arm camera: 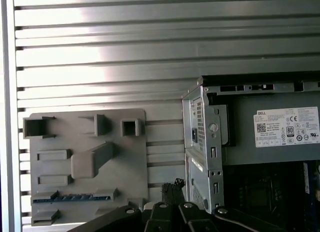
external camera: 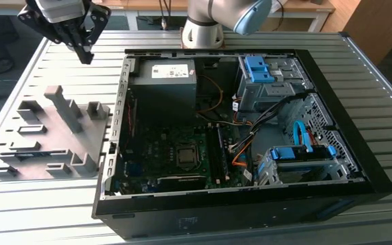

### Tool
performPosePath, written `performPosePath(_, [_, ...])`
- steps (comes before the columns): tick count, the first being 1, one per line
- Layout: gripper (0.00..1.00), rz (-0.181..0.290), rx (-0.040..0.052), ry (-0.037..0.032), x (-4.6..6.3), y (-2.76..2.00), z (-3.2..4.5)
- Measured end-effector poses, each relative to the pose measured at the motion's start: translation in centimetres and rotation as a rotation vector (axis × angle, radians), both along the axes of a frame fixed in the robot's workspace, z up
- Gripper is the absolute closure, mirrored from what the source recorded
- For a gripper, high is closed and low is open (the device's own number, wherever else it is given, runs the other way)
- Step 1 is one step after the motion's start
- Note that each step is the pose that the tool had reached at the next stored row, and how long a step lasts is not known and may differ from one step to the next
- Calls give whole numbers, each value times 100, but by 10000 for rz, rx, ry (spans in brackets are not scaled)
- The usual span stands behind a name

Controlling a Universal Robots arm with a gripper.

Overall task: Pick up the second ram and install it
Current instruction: 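Reach for the second ram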

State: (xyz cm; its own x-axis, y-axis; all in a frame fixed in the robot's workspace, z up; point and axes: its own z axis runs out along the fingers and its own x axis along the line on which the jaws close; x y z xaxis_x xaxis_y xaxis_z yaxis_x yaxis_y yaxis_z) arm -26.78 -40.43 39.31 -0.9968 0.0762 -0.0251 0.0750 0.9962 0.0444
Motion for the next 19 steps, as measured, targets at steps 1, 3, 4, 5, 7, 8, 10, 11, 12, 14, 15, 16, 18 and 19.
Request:
performPosePath(1, [90, 0, 0, 0, -12, -8, 0])
performPosePath(3, [90, 0, 0, 0, -34, -22, 0])
performPosePath(4, [90, 0, 0, 0, -44, -29, -1])
performPosePath(5, [90, -1, 0, 0, -53, -34, -1])
performPosePath(7, [90, -1, 0, 0, -70, -45, -1])
performPosePath(8, [90, 0, 0, 1, -77, -50, -1])
performPosePath(10, [90, -1, 0, 0, -92, -59, -1])
performPosePath(11, [90, -1, 0, 0, -100, -63, -1])
performPosePath(12, [90, -1, 0, 0, -108, -68, -2])
performPosePath(14, [90, -1, 0, 0, -122, -77, -2])
performPosePath(15, [90, -1, 0, 1, -130, -82, -2])
performPosePath(16, [90, 0, -1, 1, -138, -88, -2])
performPosePath(18, [90, -1, -1, 1, -150, -97, -2])
performPosePath(19, [90, -1, 0, 0, -156, -102, -3])
